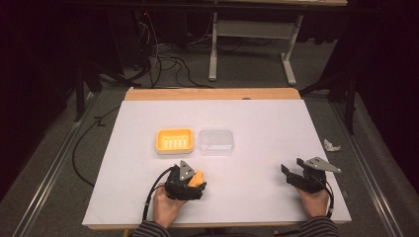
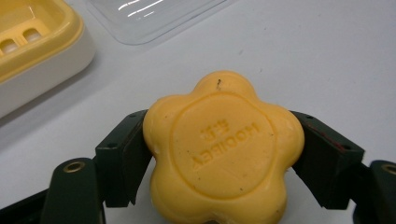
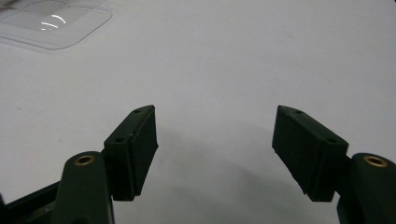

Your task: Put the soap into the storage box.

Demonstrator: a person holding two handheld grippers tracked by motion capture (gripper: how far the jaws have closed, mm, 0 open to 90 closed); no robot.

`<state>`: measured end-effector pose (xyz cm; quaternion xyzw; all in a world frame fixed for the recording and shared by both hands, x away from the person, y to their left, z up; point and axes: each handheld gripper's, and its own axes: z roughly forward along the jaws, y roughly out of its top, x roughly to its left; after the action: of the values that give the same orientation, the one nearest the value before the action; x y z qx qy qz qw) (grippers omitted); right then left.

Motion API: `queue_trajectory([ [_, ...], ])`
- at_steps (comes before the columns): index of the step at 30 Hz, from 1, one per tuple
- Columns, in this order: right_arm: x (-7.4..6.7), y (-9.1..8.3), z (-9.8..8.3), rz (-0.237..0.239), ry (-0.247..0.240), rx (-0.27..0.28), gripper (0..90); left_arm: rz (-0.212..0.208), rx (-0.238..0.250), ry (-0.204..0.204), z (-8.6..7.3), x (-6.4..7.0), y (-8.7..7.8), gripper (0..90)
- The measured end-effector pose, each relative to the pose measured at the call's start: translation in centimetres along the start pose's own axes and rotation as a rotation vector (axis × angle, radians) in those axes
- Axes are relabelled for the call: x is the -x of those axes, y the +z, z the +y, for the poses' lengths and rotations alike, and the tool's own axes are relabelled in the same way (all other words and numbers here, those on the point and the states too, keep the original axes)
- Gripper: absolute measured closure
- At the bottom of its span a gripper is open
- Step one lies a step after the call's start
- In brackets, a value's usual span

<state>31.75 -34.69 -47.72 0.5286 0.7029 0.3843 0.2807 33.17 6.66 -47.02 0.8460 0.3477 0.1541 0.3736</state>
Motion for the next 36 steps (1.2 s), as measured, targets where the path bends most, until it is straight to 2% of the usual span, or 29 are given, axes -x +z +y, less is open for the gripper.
queue_trajectory([
  [6, 0.0, 0.0, 0.0, 0.000, 0.000, -0.003, 31.1, -0.001, 0.011, 0.007, 0.4, -0.1, -0.4, 26.3],
  [36, 0.0, 0.0, 0.0, 0.003, -0.001, 0.007, 31.1, -0.005, 0.082, -0.040, 2.4, -2.1, -2.7, 26.3],
])
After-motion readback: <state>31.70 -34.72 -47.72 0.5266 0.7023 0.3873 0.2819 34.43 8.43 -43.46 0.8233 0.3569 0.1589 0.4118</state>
